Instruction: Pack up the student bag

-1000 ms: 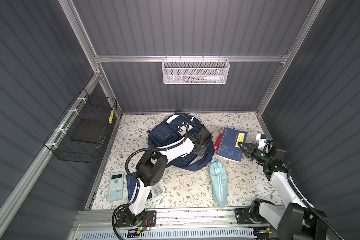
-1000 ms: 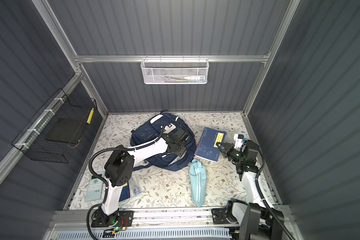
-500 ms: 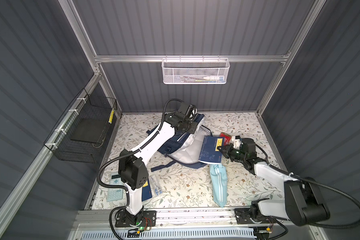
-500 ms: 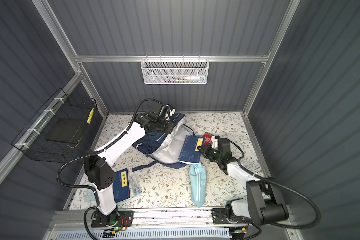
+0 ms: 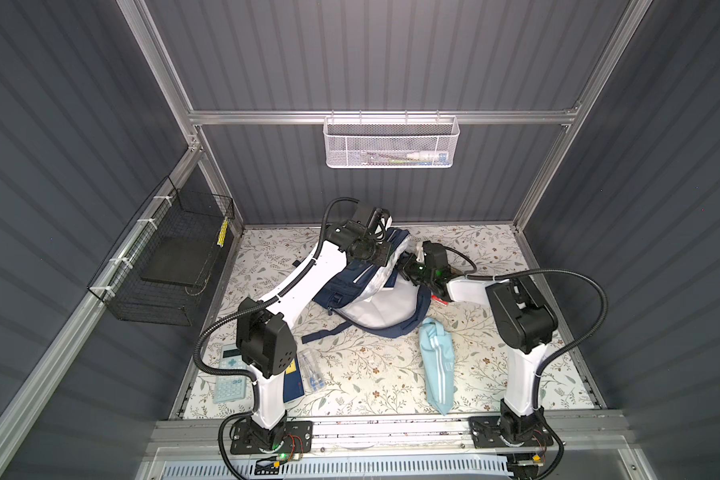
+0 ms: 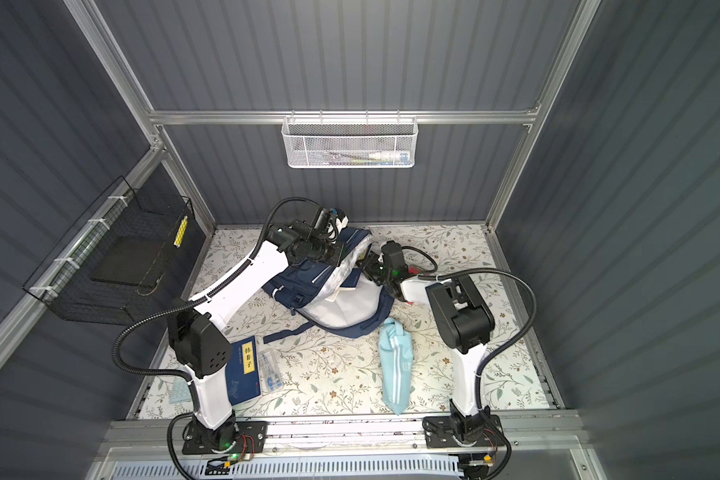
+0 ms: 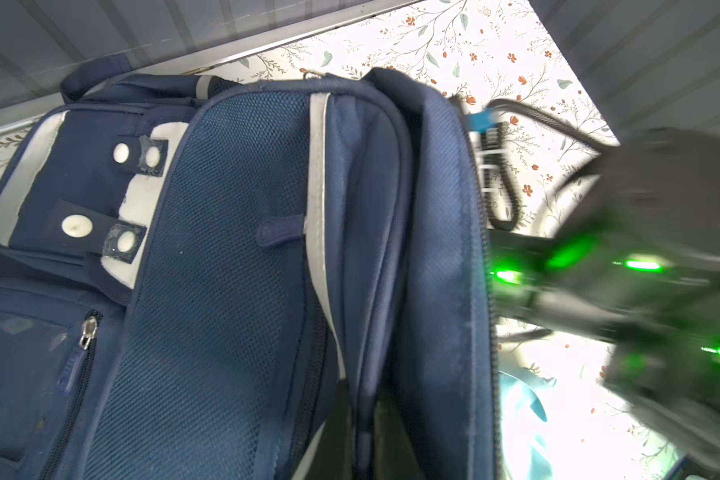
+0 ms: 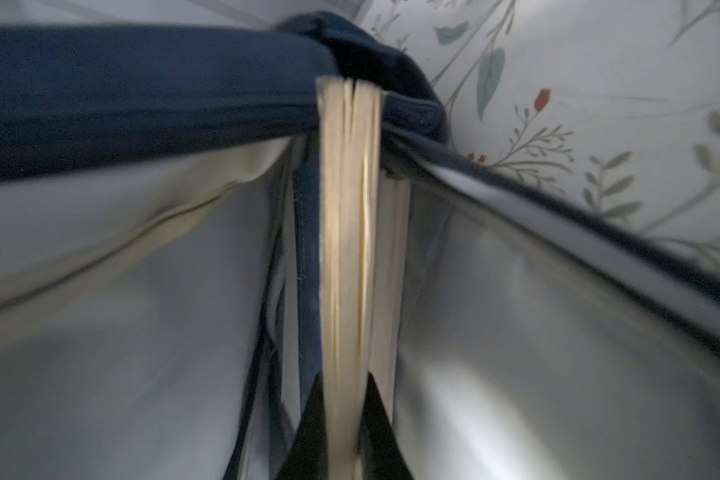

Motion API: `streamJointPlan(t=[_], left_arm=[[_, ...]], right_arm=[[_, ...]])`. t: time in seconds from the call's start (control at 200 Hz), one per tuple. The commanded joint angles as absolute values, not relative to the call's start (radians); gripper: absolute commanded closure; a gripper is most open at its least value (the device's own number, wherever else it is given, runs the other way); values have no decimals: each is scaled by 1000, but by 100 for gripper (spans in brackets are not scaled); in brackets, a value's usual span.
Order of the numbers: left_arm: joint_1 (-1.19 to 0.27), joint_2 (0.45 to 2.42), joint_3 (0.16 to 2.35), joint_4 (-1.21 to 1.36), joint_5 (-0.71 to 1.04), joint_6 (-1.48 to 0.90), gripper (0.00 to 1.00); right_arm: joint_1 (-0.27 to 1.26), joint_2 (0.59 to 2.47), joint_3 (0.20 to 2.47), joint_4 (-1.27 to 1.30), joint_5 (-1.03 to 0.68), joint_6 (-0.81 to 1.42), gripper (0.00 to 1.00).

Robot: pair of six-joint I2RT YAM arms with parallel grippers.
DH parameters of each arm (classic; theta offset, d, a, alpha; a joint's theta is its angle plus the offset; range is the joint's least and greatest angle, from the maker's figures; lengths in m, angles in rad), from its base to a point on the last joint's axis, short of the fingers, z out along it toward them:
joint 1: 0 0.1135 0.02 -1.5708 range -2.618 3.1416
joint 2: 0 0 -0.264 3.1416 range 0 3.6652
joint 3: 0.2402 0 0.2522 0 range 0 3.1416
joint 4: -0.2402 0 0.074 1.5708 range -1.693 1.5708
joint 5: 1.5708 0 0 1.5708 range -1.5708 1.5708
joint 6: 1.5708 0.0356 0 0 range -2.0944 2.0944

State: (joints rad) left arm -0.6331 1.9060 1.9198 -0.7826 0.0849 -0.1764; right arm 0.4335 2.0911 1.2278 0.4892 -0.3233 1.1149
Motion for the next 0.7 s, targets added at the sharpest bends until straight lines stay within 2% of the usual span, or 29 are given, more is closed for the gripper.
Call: streamJointPlan(t=[0.0,0.095,0.245,0.32,0.45,0.52,0.615,0.695], left_arm=[[-635,1887,1970,-698,170,-209,100],[-635,1885,1950,-683,155,-223,98],[-633,1873,1886,-649,143,-240,89],[-633,1871,1860,-627,142,-257,82],[-632,1868,1826,-608,139,-284,72],[-631,1851,1796,-598,135,-300,61],[-629,1800,1739,-591,129,-329,38],[-622,1726,1653,-595,107,-363,22]], right_arm=[[479,2155,1342,480,-286,1154,88],[486,2175,1382,443,-307,1150,77],[446,2038,1260,373,-326,1088,49],[411,1922,1140,354,-326,1063,45],[344,1691,959,240,-361,968,44],[322,1564,904,131,-349,889,43],[323,1412,891,-99,-245,741,40],[346,1324,911,-250,-209,639,33]])
